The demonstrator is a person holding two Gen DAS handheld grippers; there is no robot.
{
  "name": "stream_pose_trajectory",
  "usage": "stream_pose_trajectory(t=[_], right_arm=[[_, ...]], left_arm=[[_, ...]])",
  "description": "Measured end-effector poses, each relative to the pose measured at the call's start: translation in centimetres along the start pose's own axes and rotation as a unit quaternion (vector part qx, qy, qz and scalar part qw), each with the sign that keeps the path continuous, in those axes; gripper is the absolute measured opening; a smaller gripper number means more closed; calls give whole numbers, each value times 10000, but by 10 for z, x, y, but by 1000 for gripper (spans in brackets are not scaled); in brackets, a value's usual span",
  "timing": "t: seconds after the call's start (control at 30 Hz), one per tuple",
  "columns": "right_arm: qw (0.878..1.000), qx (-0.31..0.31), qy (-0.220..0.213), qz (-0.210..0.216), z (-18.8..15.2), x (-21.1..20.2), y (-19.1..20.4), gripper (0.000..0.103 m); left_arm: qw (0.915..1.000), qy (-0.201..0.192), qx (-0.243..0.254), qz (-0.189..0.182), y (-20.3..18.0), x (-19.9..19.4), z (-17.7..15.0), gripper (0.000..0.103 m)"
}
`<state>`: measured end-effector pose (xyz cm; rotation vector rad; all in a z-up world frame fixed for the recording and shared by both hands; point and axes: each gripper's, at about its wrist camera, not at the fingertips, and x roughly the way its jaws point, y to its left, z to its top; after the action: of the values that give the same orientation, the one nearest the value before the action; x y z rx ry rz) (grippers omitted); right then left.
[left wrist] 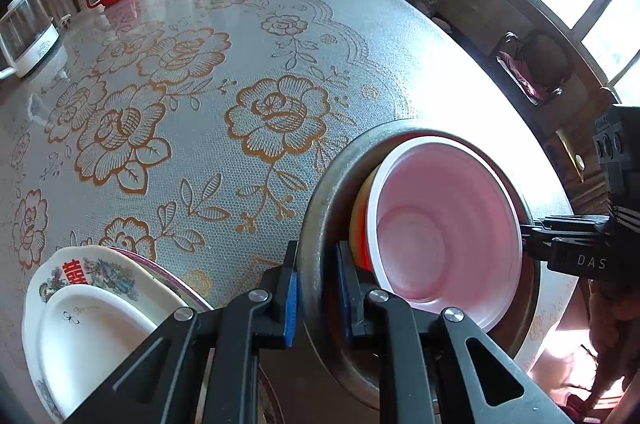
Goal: Organize plates and bowls
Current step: 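Lift the steel basin with the right gripper over the plate stack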
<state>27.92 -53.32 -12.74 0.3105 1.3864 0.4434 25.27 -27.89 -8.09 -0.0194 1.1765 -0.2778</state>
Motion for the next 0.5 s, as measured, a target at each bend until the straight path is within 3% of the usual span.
stream_pose_trajectory(t=[0.5], right_arm=[[9996, 125, -259, 35, -4, -23, -4, 10]], left_arm=[[9999, -148, -5, -74, -3, -9, 6, 14]])
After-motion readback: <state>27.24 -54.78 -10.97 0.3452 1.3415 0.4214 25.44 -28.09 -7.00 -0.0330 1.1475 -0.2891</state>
